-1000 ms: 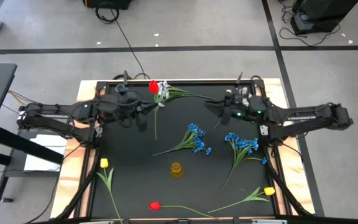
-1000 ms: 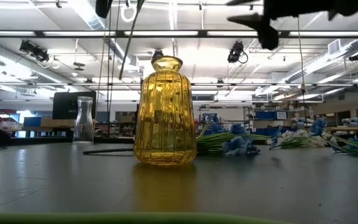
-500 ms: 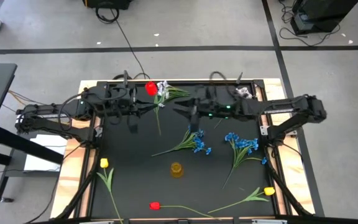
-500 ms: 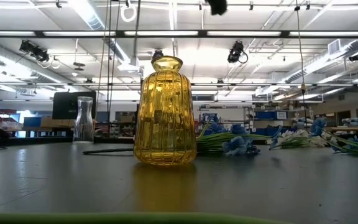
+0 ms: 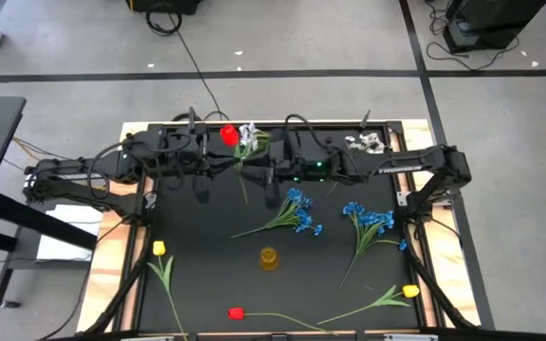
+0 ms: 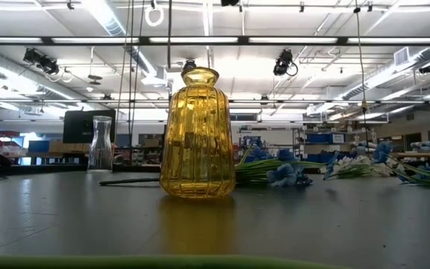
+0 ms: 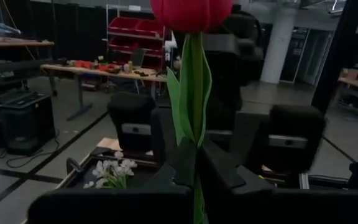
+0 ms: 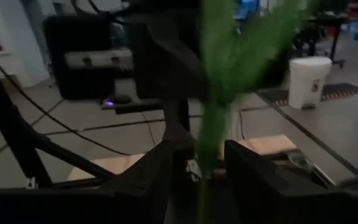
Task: Sort flowers into vase by color
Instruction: Put the top red flower into the yellow vase
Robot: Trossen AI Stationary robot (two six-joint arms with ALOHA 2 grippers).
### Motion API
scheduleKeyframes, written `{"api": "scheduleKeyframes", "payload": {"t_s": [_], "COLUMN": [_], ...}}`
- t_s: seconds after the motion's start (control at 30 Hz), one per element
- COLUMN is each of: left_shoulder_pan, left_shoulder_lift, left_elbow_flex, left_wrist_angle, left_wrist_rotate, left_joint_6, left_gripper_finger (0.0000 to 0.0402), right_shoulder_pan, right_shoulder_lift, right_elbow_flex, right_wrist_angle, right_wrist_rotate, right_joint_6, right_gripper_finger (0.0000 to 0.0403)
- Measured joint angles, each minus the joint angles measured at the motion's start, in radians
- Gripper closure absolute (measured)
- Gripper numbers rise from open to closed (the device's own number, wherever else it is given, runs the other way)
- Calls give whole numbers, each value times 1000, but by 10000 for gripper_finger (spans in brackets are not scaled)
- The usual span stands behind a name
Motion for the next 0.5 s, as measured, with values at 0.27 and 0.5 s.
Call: {"api": "scheduleKeyframes", "payload": {"t_s": [0.27, 0.5], "left_shoulder_pan": [0, 0], "left_shoulder_lift": [8, 7], "left_elbow_flex": [-1, -1], "left_wrist_angle": [7, 12], "left_wrist_rotate": [-1, 0], "left_joint_6": [11, 8], "left_gripper_finger": [383, 383], "right_shoulder_pan": [-1, -2], "right_shoulder_lift": [26, 26], "right_elbow_flex": [14, 14], "right_wrist_angle": [52, 45], "right_wrist_rotate": [-2, -19], "right_joint_6": [3, 6], "right_gripper_finger": [252, 343]}}
